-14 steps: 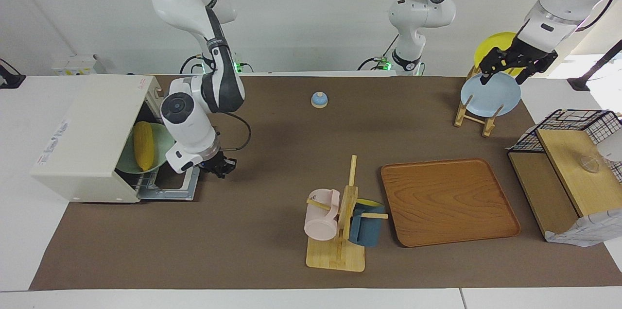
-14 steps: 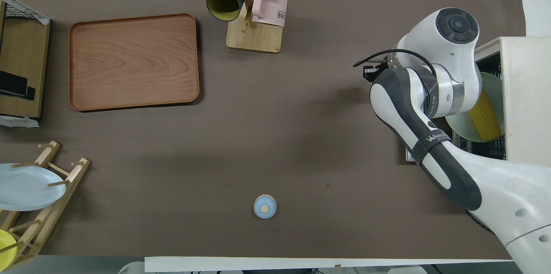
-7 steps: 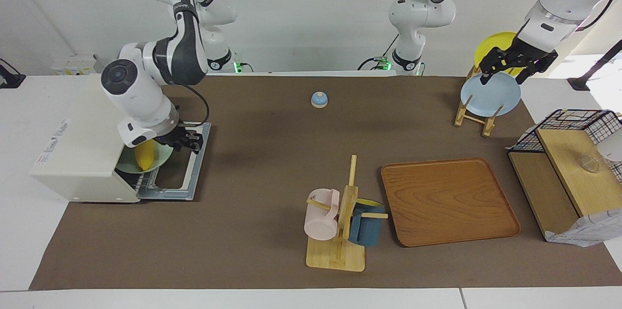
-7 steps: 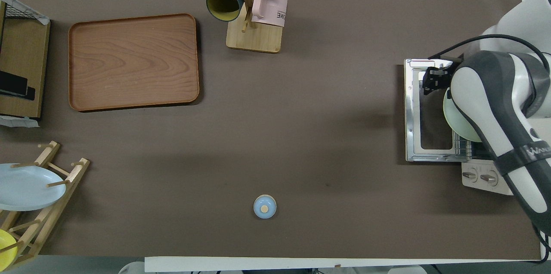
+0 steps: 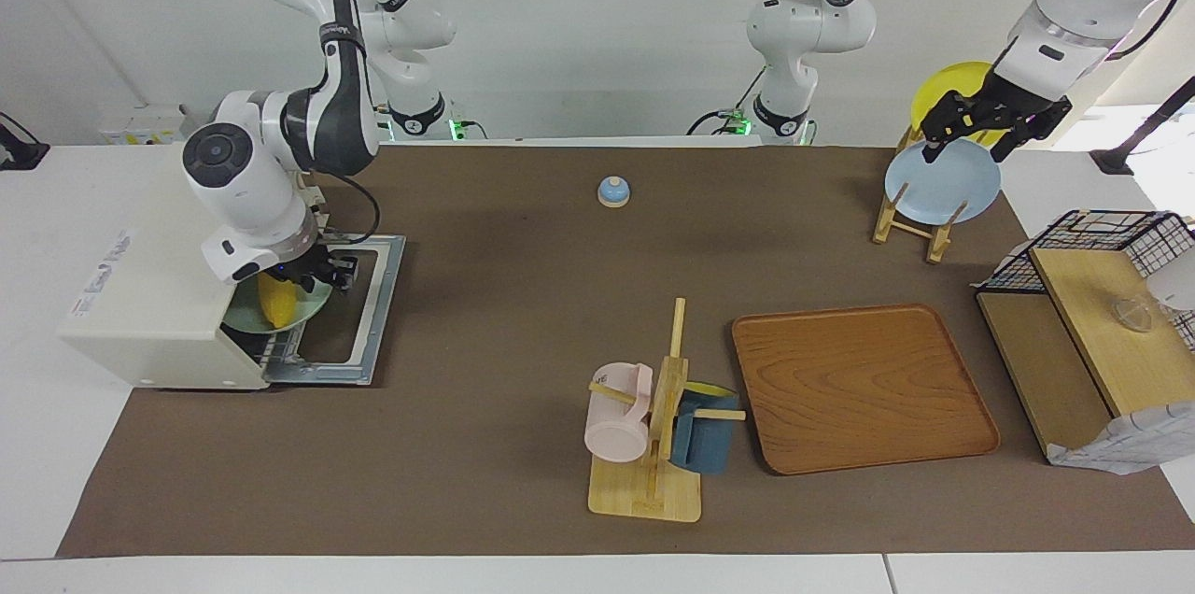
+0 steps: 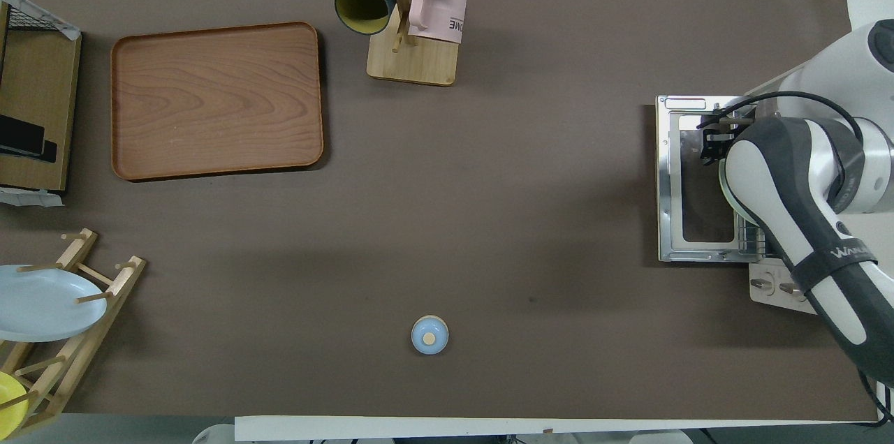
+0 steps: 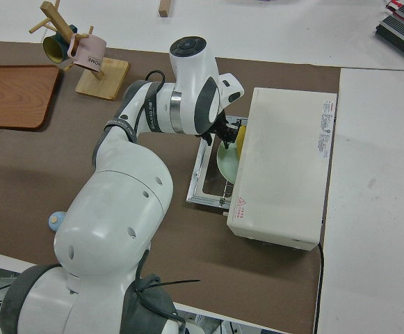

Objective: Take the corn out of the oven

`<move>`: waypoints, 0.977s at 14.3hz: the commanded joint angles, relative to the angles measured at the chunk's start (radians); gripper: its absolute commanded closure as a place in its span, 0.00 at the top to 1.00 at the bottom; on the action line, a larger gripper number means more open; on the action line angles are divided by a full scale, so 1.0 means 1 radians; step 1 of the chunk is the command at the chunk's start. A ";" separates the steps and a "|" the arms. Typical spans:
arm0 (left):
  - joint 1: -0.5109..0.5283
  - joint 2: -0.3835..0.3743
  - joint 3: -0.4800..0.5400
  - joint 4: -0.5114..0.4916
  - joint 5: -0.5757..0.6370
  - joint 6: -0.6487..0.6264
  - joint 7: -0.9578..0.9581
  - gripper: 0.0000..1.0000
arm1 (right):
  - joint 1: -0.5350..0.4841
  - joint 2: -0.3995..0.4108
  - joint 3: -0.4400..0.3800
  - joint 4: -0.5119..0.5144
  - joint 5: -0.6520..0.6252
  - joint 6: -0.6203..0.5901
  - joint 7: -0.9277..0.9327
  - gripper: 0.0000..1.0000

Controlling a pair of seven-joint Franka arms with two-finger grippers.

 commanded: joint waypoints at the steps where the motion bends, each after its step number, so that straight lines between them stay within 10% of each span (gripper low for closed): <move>1: 0.006 -0.014 -0.003 -0.008 0.011 -0.013 -0.003 1.00 | -0.015 -0.030 0.011 -0.057 -0.015 0.046 -0.020 0.48; 6: 0.006 -0.014 -0.003 -0.008 0.011 -0.013 -0.003 1.00 | 0.035 -0.030 0.016 -0.069 -0.200 0.008 -0.040 0.00; 10: 0.006 -0.014 -0.003 -0.008 0.011 -0.013 -0.003 1.00 | 0.161 0.025 0.019 0.105 -0.194 -0.146 0.009 0.00; 14: 0.006 -0.014 -0.003 -0.008 0.011 -0.013 -0.003 1.00 | 0.447 0.268 0.019 0.563 -0.109 -0.457 0.355 0.00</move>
